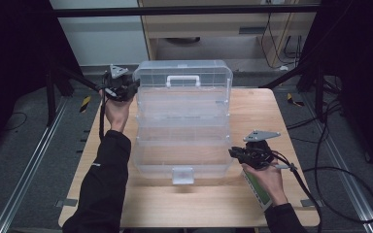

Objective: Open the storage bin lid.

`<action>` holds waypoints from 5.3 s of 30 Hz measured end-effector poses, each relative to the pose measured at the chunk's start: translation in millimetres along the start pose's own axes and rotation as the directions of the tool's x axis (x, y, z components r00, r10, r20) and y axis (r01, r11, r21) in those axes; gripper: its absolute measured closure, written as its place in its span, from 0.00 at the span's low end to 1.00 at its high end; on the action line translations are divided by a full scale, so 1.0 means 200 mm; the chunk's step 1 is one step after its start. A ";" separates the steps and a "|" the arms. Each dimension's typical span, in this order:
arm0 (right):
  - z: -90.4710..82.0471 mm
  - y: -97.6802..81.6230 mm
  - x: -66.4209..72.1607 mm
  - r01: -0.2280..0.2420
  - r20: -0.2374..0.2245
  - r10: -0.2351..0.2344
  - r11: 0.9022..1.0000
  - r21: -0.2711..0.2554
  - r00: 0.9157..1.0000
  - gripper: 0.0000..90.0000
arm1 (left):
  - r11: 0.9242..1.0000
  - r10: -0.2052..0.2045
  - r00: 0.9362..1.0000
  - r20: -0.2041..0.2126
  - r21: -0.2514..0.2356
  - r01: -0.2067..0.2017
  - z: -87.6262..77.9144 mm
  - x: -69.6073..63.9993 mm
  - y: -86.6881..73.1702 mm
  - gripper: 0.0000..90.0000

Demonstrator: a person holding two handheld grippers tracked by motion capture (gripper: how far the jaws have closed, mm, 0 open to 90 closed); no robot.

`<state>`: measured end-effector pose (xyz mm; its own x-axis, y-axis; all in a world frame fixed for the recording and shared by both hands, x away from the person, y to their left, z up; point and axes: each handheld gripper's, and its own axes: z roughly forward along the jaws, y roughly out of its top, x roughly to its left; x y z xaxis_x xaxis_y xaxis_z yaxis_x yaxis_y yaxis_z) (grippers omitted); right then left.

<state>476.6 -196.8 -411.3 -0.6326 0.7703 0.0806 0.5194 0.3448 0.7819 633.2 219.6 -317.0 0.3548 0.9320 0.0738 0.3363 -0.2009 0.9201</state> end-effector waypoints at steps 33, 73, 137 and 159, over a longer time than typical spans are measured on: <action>0.00 0.00 0.00 0.006 0.006 -0.006 1.000 0.002 1.000 0.88 | 0.999 -0.006 0.998 -0.066 0.051 0.010 0.14 0.04 -0.01 0.84; 0.01 0.00 0.00 0.000 0.004 0.000 1.000 -0.013 1.000 0.89 | 0.991 -0.013 0.997 0.082 0.137 0.002 -0.59 -0.06 -0.56 0.59; -0.04 0.01 0.01 -0.013 0.043 0.014 0.999 -0.040 0.999 0.74 | 0.979 -0.005 0.990 0.142 0.204 -0.024 -0.63 -0.16 -0.70 0.60; -0.26 0.04 -0.08 -0.066 0.163 0.067 0.998 -0.011 0.984 0.43 | 0.976 -0.019 0.998 0.059 0.217 0.005 -0.64 0.01 -0.75 0.39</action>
<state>461.7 -234.6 -373.5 -0.4947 0.8685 0.0310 0.5536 0.2874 0.7816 471.8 291.2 -405.8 0.3994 0.9162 0.0339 0.5191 -0.2565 0.8153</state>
